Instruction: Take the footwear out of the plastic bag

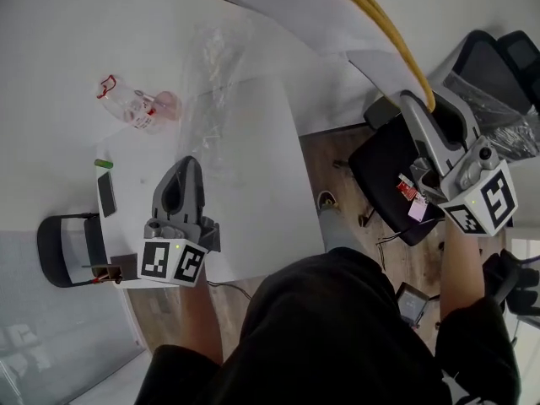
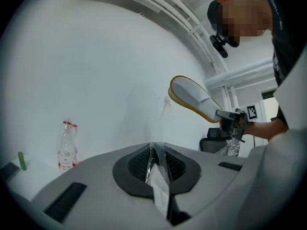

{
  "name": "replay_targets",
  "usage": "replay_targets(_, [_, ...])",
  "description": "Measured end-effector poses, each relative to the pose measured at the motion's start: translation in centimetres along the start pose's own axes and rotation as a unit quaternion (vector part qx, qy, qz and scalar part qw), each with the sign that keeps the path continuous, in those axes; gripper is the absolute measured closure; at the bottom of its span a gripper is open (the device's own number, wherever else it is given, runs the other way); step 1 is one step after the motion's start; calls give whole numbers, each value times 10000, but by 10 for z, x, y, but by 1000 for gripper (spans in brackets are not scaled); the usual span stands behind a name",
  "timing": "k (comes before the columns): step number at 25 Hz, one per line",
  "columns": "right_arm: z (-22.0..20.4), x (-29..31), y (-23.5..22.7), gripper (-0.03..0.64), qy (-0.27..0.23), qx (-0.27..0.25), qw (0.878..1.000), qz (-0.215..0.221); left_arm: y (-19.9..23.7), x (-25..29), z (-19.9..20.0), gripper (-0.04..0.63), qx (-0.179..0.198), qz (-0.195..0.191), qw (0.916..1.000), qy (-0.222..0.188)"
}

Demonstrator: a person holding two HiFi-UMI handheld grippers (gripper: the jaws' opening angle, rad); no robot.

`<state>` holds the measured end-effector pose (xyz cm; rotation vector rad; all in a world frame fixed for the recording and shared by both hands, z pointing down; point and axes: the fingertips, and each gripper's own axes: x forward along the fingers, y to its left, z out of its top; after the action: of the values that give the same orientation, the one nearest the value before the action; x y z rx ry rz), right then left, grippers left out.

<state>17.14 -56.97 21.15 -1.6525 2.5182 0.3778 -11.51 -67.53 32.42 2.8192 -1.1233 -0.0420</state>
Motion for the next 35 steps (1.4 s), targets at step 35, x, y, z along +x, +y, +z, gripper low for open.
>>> replay_targets(35, [-52,-35,-33,549,708,236,9746,-2110,-34,33,-9,572,-107,1014,9941,355])
